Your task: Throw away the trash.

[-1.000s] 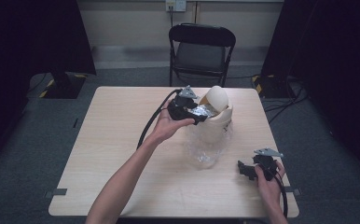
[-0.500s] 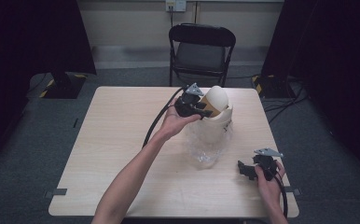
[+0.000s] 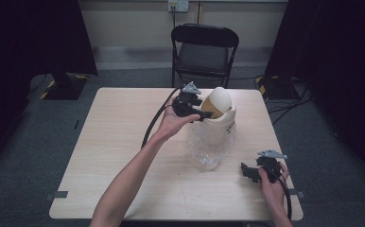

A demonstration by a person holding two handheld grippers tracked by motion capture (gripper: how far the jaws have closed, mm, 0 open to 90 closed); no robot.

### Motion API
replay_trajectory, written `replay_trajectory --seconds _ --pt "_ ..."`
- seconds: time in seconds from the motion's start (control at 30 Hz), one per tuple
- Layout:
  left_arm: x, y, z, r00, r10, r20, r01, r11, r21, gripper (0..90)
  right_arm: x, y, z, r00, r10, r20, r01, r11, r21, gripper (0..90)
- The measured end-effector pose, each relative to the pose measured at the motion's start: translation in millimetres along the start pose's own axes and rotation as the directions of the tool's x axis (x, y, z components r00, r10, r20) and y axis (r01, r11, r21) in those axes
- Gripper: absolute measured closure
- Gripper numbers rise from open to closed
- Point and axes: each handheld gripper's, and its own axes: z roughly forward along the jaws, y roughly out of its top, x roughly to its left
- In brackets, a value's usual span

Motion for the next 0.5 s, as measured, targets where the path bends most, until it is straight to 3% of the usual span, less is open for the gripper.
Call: replay_trajectory --seconds 0.23,0.5 --pt "4.9 -5.0 -18.6 0.9997 -0.008 -0.021 0.008 0.9998 -0.016 19.6 0.0 0.0 0.0 1.0 0.0 0.0 0.0 1.0 0.0 8.0" --pt "7.4 -14.3 -40.1 0.9991 -0.004 -0.043 0.002 0.9992 -0.041 15.9 -0.1 0.0 0.1 1.0 -0.001 0.0 0.001 1.0 0.0 7.9"
